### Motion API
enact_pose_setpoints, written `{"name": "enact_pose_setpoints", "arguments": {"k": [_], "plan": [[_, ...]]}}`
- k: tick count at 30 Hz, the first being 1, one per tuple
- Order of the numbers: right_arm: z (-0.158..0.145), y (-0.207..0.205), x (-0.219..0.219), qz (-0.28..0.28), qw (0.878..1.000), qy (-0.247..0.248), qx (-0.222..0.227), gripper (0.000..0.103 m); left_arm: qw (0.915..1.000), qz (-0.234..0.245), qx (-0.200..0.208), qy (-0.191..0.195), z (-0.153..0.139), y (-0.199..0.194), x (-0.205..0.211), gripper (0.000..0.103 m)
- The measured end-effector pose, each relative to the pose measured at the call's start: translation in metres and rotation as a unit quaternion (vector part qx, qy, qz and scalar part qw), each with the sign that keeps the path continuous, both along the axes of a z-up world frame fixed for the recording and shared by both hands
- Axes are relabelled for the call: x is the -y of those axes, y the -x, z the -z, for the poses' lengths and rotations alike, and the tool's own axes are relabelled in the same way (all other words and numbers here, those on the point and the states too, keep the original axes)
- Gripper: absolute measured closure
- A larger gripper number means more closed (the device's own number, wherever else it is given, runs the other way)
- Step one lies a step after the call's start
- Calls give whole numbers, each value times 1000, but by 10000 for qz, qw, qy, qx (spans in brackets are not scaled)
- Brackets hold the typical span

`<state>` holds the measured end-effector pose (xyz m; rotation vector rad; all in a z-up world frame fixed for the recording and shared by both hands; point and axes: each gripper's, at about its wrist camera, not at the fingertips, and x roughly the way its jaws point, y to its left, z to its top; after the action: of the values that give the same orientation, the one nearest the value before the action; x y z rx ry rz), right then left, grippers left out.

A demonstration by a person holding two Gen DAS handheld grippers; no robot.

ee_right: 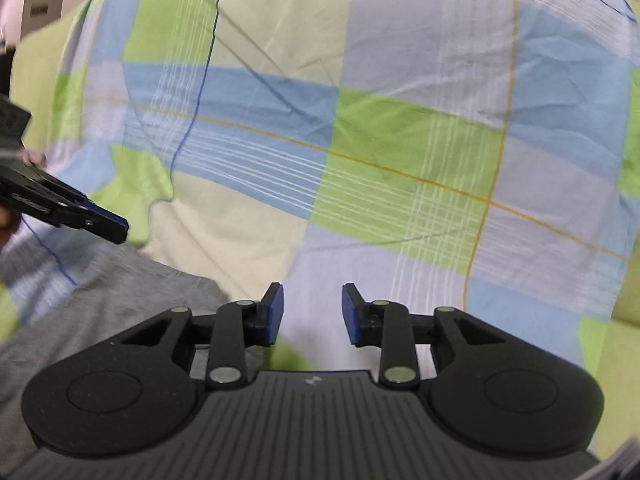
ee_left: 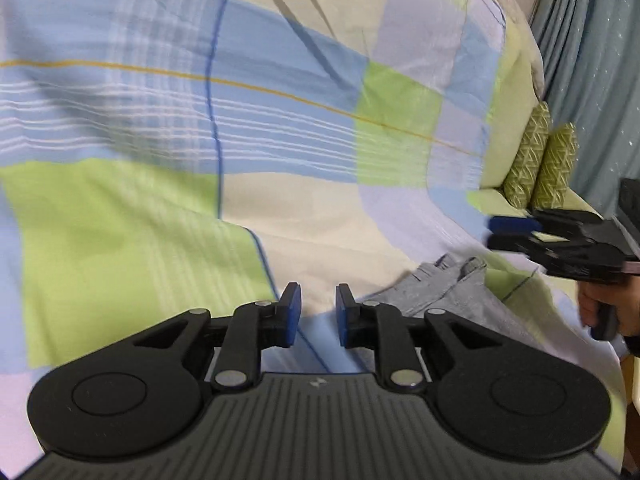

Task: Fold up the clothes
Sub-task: 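Lower the folded shirt onto the sheet and open both grippers, then grasp the folded shirt end with the left gripper while the right gripper grasps too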

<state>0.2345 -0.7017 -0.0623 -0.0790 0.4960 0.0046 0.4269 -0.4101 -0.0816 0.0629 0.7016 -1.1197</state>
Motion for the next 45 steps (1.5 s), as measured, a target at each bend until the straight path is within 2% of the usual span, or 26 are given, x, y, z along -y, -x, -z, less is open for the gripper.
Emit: {"name": "enact_pose_setpoints", "arguments": {"k": [3, 4, 6, 11, 13, 16, 19, 21, 22, 26, 27, 28, 31, 33, 34, 35, 36, 38, 39, 40, 41, 42, 43, 44, 45], "plan": [[0, 37, -16, -46, 9999, -151, -35, 61, 9994, 324, -92, -28, -5, 22, -7, 81], [1, 51, -24, -56, 9998, -199, -50, 60, 9984, 502, -239, -40, -6, 36, -12, 74], [3, 77, -39, -74, 9995, -297, -81, 60, 9980, 575, -274, -65, -9, 52, -20, 61], [8, 144, -76, -121, 9983, -541, -156, 60, 9955, 684, -626, -182, -4, 91, -39, 61], [10, 170, -91, -132, 9976, -658, -182, 60, 9939, 684, -860, -110, -1, 102, -46, 61], [17, 197, -111, -19, 9941, -1064, -183, 51, 9924, 538, -1110, -3, 2, 115, -53, 61], [26, 202, -120, 128, 9949, -962, -273, 50, 9931, 488, -1056, 123, -8, 138, -59, 61], [30, 204, -122, 228, 9967, -691, -351, 50, 9947, 660, -788, 90, -18, 162, -60, 60], [31, 204, -120, 263, 9969, -656, -350, 50, 9949, 732, -686, 70, -21, 171, -60, 56], [33, 199, -91, 487, 9923, -1099, -300, 48, 9968, 502, -367, -498, -13, 194, -52, 53], [34, 196, -82, 525, 9900, -1281, -286, 47, 9967, 431, -400, -562, -11, 195, -51, 53], [36, 193, -76, 513, 9889, -1354, -322, 46, 9962, 227, -609, -577, -7, 196, -52, 53], [39, 184, -71, 469, 9901, -1246, -436, 46, 9921, -89, -1179, -421, 2, 194, -60, 53], [40, 180, -70, 418, 9931, -977, -502, 46, 9888, -307, -1422, -338, 9, 190, -64, 53], [40, 179, -74, 364, 9957, -669, -525, 46, 9858, -413, -1610, -230, 13, 186, -66, 53], [41, 178, -80, 254, 9975, -324, -568, 45, 9810, -526, -1870, -43, 17, 180, -68, 53], [43, 177, -91, 8, 9971, 361, -663, 45, 9752, -606, -2124, 156, 20, 173, -68, 53], [47, 177, -106, -345, 9899, 1156, -738, 45, 9621, -607, -2603, 538, 26, 164, -68, 55], [49, 178, -113, -521, 9834, 1569, -745, 45, 9581, -599, -2728, 636, 29, 161, -67, 57], [53, 178, -121, -708, 9738, 2027, -751, 45, 9511, -589, -2931, 778, 33, 157, -65, 69], [58, 177, -130, -916, 9587, 2584, -754, 45, 9455, -603, -3078, 878, 38, 153, -62, 78], [60, 176, -135, -1038, 9503, 2841, -745, 45, 9435, -617, -3125, 916, 40, 152, -61, 87], [63, 175, -141, -1187, 9383, 3168, -723, 45, 9375, -655, -3263, 1016, 47, 149, -60, 88], [69, 172, -148, -1396, 9182, 3645, -668, 45, 9353, -677, -3309, 1053, 48, 148, -59, 92], [70, 171, -149, -1449, 9141, 3730, -660, 46, 9337, -697, -3341, 1080, 49, 147, -58, 95]]}}
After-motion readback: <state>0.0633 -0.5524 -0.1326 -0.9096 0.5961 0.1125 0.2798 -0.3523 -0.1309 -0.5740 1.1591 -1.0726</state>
